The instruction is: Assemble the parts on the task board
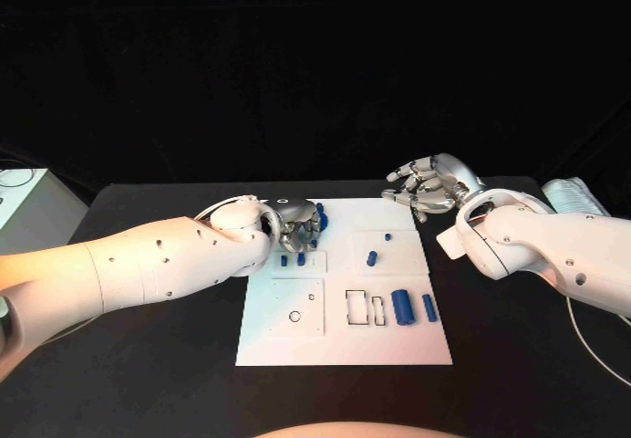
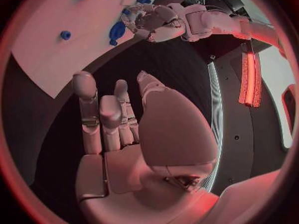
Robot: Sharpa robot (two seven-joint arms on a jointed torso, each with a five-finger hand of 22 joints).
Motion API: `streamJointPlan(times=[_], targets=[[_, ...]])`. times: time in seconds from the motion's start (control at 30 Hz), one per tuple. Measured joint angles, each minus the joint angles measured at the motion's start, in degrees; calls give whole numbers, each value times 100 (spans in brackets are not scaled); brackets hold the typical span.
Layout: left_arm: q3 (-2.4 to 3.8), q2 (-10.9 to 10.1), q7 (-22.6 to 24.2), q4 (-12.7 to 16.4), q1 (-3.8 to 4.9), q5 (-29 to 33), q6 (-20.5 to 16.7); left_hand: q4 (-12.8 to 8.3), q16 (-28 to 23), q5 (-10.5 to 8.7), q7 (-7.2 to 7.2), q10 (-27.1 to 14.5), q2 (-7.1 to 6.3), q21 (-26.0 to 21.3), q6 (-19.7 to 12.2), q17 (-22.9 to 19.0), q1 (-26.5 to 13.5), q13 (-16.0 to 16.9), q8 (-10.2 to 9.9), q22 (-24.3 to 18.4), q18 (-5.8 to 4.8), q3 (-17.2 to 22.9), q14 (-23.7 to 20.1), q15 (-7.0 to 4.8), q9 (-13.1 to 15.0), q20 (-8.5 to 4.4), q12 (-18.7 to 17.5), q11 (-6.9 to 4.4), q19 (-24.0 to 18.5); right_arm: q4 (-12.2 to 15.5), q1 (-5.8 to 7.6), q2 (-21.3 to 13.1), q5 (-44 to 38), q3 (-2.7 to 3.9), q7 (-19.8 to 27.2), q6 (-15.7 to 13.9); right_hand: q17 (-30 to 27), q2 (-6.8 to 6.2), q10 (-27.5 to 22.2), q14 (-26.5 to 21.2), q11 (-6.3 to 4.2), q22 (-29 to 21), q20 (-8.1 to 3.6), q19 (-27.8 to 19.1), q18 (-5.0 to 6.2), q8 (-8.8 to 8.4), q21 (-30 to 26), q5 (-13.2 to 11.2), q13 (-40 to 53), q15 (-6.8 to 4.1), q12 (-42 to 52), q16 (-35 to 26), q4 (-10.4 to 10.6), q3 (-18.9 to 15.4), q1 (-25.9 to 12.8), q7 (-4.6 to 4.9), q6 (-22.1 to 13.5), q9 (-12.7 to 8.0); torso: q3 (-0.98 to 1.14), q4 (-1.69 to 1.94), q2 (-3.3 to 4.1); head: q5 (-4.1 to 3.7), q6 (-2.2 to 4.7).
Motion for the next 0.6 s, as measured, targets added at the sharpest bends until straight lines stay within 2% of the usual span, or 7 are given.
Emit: streamJointPlan(times=[0.2, 0.6], targets=[[0, 43, -1, -36, 0, 20, 20, -13, 71, 0, 6, 127, 6, 83, 81, 20, 59, -75, -42, 79, 0, 132, 27, -27, -35, -21, -116, -11, -21, 1, 0, 2, 0, 0, 0, 1, 0, 0, 1, 0, 0, 0, 0, 0, 0, 0, 0, 0, 0, 0, 0, 0, 0, 0, 0, 0, 0, 0, 0, -1, 0, -7, -4], [0, 83, 12, -57, 0, 80, 46, -6, 109, 0, 6, 177, 6, 133, 81, 46, 59, -114, -73, 114, -1, 138, 78, -17, -53, -41, -193, -20, -41, 3, 0, 4, -1, 0, 1, 3, 2, 0, 2, 0, 1, 1, 0, 0, 0, 0, 0, 0, 1, 0, 0, 0, 0, 0, 0, 0, 0, -1, 0, 2, -3, -18, -20]])
